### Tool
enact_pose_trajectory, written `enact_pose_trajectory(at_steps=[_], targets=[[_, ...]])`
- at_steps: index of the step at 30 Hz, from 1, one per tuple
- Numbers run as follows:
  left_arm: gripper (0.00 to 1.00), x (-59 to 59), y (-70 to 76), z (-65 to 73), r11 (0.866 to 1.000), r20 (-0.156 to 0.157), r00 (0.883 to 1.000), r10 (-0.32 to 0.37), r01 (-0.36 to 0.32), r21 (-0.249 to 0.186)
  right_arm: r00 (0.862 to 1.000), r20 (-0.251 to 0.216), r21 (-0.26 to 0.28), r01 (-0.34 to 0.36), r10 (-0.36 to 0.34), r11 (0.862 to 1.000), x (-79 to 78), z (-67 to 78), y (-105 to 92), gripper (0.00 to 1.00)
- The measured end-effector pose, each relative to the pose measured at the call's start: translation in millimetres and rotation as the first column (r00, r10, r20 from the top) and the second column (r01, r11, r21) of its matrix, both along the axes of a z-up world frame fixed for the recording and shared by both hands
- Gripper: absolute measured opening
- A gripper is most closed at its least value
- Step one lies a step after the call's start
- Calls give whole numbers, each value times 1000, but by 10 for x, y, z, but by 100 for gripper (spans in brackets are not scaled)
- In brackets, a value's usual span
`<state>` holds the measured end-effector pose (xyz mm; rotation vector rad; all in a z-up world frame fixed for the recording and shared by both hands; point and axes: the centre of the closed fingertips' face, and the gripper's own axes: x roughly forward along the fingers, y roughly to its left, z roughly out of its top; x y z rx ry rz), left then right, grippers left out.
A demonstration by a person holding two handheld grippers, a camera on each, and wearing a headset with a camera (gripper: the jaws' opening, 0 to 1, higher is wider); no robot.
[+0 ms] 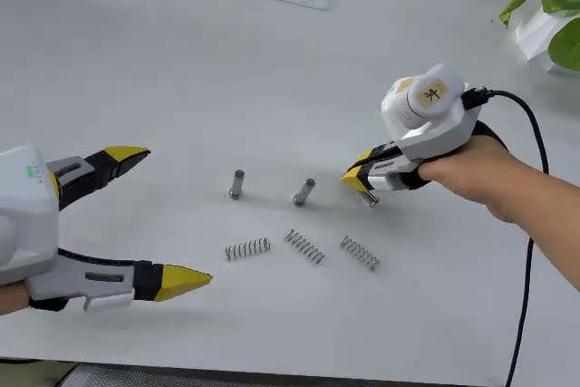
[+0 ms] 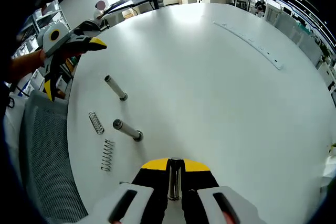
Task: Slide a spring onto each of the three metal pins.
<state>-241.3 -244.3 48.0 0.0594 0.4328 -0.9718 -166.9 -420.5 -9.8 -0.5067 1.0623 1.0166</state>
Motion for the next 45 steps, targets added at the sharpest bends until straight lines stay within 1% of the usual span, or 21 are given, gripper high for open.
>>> enact_pose_trajectory(at_steps=[6, 17, 23, 31, 33, 43, 45], targets=[[97, -20, -10, -8, 1000, -2, 1000, -6, 6, 5, 1000, 19, 16, 10, -10, 1000, -40, 82, -42, 5], [97, -18, -21, 19, 1000, 3, 1000, -15, 15, 12, 998, 50, 43, 38, -40, 998, -88, 177, -162, 5], [97, -21, -40, 30, 1000, 5, 1000, -21, 21, 14, 997, 61, 55, 47, -50, 997, -134, 197, -205, 5], [97, -35, -57, 38, 999, 4, 1000, -29, 29, 17, 995, 75, 72, 63, -69, 995, -106, 178, -314, 4], [97, -36, -61, 39, 999, 4, 1000, -30, 30, 16, 994, 76, 76, 66, -72, 995, -102, 171, -324, 4], [97, -35, -69, 24, 999, 1, 999, -40, 40, 22, 993, 86, 84, 75, -82, 994, -200, 207, -332, 4], [96, -34, -69, 23, 999, -1, 999, -40, 40, 20, 993, 87, 85, 74, -82, 994, -182, 205, -338, 4]])
